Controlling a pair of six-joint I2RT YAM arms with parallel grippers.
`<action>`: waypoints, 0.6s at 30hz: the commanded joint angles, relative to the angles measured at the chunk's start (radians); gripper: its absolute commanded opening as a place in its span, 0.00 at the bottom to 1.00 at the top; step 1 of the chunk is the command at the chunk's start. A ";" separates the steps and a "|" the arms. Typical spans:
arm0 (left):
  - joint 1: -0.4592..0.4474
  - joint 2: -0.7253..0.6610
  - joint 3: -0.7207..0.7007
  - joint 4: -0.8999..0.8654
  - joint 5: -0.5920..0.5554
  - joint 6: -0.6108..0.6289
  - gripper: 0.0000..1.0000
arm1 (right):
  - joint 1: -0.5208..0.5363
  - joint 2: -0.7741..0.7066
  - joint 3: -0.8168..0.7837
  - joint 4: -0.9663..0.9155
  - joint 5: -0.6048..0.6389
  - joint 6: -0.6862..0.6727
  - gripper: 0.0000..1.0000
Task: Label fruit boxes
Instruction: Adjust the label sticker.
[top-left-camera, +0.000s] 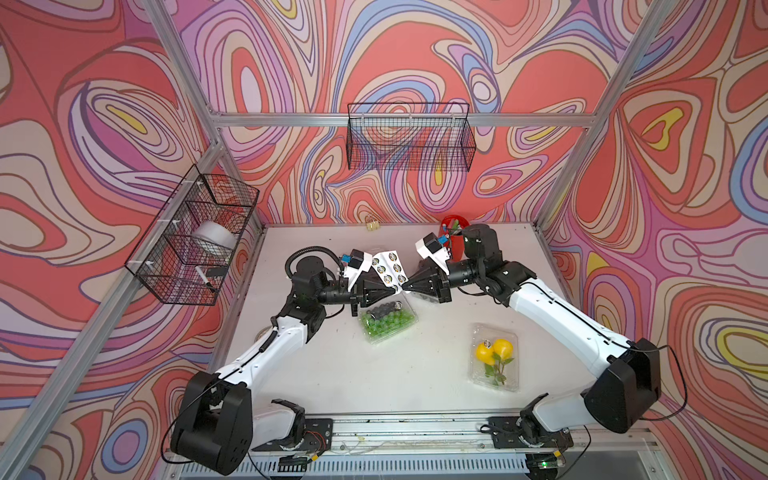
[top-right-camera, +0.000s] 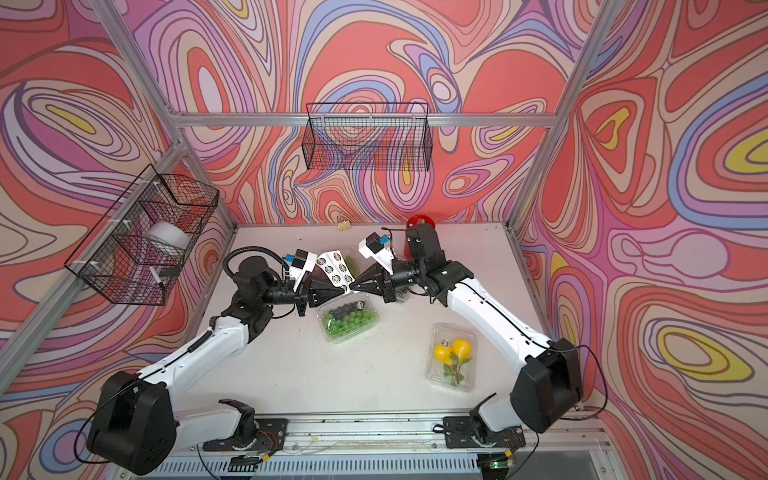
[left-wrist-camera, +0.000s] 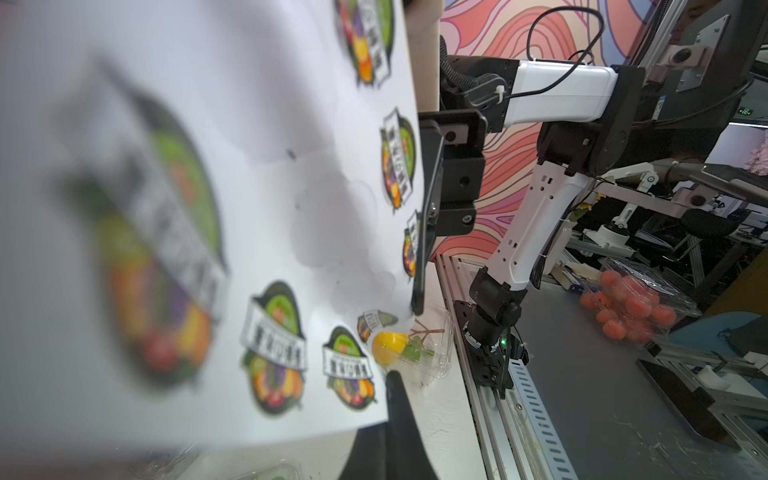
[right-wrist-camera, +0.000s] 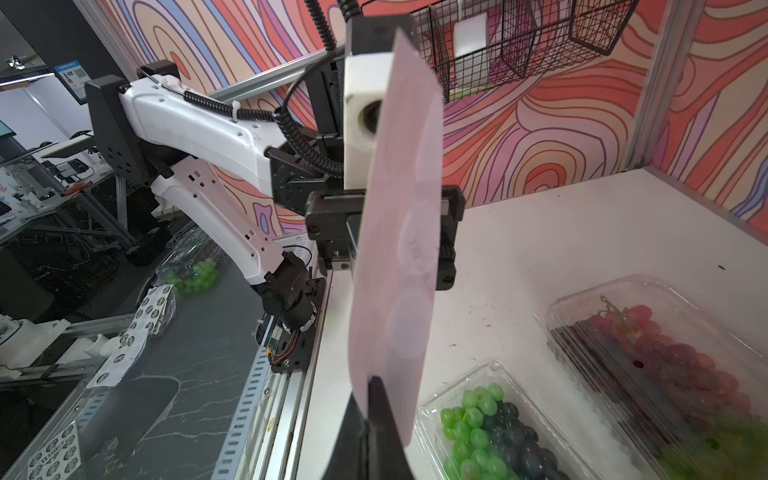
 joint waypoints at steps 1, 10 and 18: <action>-0.009 0.000 0.033 0.012 0.016 0.024 0.00 | -0.004 0.003 -0.015 0.021 0.041 0.007 0.00; -0.008 -0.008 0.014 0.011 -0.011 0.025 0.20 | -0.009 -0.043 -0.027 -0.002 0.029 -0.006 0.00; -0.010 0.004 0.020 0.049 0.002 -0.002 0.20 | -0.012 -0.049 -0.019 -0.015 0.018 -0.007 0.00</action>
